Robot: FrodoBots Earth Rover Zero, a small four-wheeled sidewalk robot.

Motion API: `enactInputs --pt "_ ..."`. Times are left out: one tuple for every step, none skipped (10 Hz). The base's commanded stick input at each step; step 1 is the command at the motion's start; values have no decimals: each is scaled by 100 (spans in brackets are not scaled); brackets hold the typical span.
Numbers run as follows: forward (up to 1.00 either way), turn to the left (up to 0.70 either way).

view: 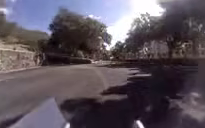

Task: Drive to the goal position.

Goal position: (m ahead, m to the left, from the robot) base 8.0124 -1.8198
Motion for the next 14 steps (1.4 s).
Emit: enactInputs --pt "70 0" --pt "70 0" --pt "70 0" --pt "70 0" --pt "70 0" --pt "70 0" --pt "70 0" --pt "70 0" --pt "70 0" --pt "70 0" --pt "70 0" --pt "70 -2" --pt "70 -12" --pt "70 -23"
